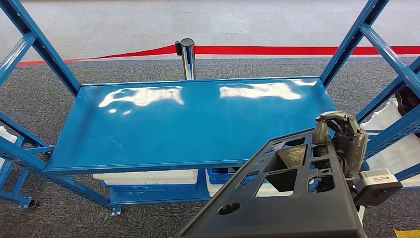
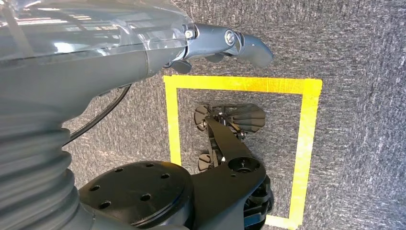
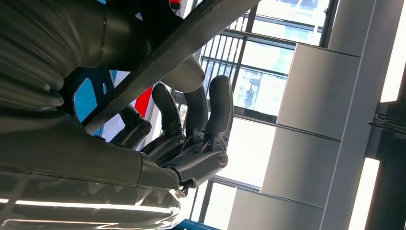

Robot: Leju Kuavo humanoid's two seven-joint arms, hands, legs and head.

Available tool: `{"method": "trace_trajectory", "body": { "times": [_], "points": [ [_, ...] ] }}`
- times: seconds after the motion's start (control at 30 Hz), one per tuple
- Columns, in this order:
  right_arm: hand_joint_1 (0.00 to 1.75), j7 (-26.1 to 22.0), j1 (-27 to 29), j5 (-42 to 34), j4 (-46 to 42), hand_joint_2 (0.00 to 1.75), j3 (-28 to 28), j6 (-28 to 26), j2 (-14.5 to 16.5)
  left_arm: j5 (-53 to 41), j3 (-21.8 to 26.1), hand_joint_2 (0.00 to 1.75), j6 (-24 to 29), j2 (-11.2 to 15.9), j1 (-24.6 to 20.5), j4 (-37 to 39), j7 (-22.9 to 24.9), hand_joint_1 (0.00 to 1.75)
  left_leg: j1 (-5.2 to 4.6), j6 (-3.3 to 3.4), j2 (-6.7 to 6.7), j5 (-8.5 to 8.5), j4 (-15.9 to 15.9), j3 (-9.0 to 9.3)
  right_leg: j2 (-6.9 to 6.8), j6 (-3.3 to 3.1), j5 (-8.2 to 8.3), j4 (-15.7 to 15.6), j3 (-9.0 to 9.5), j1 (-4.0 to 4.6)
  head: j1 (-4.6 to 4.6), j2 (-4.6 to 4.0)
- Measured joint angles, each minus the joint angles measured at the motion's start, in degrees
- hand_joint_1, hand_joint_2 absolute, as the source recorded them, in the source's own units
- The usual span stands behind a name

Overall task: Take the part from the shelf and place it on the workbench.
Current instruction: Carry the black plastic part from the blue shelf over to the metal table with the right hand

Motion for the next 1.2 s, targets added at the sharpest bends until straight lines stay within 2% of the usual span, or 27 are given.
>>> {"method": "trace_trajectory", "body": {
  "times": [1.2],
  "points": [
    [1.75, -0.7, 0.8, 1.6, 0.0, 1.75, -0.5, -0.5, 0.6, -0.1, 0.4, 1.75, 0.9, 0.0, 0.0, 0.0, 1.2, 0.00, -0.10, 0.14, 0.02, -0.09, 0.1, -0.03, 0.01, 0.11, 0.04, -0.1, 0.02, -0.12, -0.01, 0.00]
  ]
}}
